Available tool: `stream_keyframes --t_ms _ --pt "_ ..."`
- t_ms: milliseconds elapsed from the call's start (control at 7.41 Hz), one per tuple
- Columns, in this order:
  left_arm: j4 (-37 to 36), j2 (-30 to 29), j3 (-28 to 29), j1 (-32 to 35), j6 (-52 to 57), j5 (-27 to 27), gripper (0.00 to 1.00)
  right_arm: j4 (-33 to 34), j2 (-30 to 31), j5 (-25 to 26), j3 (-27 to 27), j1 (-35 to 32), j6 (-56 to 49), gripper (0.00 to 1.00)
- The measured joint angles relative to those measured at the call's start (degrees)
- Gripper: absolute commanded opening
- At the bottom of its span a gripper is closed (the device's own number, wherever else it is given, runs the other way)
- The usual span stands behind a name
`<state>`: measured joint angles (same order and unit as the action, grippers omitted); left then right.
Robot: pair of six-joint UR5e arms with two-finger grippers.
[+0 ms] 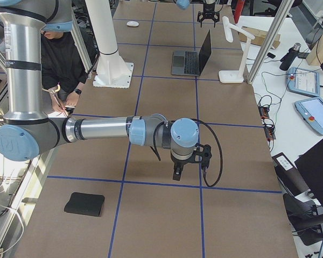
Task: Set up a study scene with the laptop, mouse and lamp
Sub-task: 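Release the laptop and withdraw the left gripper away from it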
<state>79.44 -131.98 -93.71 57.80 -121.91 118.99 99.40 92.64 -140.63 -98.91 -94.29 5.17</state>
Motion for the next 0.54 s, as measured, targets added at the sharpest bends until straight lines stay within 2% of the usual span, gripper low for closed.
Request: stream_keyframes --t_ms 270,540 --pt "-0.11 7.67 -9.02 0.40 10.01 -1.75 0.99 -0.17 2.47 -0.22 0.59 0.05 -1.09 0.99" --pt "-0.06 10.75 -13.86 0.39 13.17 -2.76 0.99 -0.13 6.16 -3.18 1.65 0.07 -4.81 0.99"
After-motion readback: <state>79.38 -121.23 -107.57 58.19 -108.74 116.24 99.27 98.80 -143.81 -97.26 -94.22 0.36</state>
